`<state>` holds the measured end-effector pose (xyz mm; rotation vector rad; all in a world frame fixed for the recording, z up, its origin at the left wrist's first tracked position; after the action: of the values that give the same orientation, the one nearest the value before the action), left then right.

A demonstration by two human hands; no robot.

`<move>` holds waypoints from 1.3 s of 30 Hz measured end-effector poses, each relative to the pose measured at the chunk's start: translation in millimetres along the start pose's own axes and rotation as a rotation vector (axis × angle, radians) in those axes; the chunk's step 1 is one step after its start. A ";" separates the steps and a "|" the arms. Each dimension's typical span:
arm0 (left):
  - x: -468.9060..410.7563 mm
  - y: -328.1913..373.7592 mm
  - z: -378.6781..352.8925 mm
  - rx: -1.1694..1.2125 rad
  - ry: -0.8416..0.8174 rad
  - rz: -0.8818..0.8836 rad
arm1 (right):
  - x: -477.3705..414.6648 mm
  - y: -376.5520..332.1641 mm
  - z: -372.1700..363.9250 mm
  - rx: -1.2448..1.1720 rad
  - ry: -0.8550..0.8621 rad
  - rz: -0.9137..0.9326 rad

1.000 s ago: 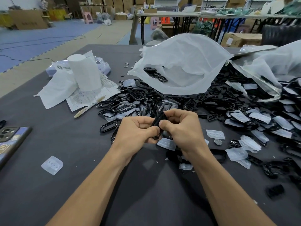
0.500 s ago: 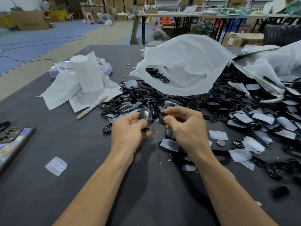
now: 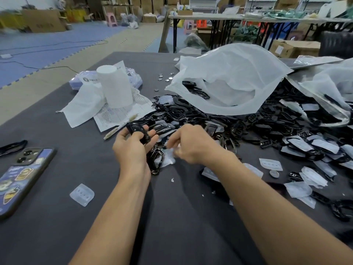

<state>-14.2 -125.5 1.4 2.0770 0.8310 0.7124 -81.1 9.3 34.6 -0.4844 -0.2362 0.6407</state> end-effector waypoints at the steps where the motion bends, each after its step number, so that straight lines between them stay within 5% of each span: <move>1: 0.9 -0.5 0.3 -0.012 -0.008 0.005 | -1.5 -2.7 -5.5 0.067 -0.007 -0.008; 7: 5.0 -0.9 0.3 -0.050 -0.018 0.038 | 11.7 0.1 -15.7 0.130 0.178 -0.046; 13: 10.8 -7.0 -7.3 -0.183 -0.111 0.048 | 32.5 30.1 -7.8 -0.597 0.378 -0.165; 17: 23.7 -20.2 -17.3 -0.380 -0.278 0.039 | 49.0 37.3 -6.3 -1.000 0.326 -0.158; 32: 38.1 -38.3 -29.5 -0.479 -0.444 0.048 | 52.6 62.4 2.8 -1.057 0.524 -0.190; 39: 40.2 -42.1 -31.2 -0.476 -0.505 0.044 | 52.7 61.1 4.2 -1.217 0.482 -0.138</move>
<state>-24.3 -60.9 -7.6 1.7261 0.2943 0.3341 -72.9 86.1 10.9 -1.7478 -0.1758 0.1595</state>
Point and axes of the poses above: each hand's wrist, its own x-axis away from the middle knuckle, its own z-axis out of the back of the hand, y = z × x, the point moved 3 cm from there along -x, towards the middle knuckle, and after that the axes turned 2 degrees about -y, right-handed, at the moved point
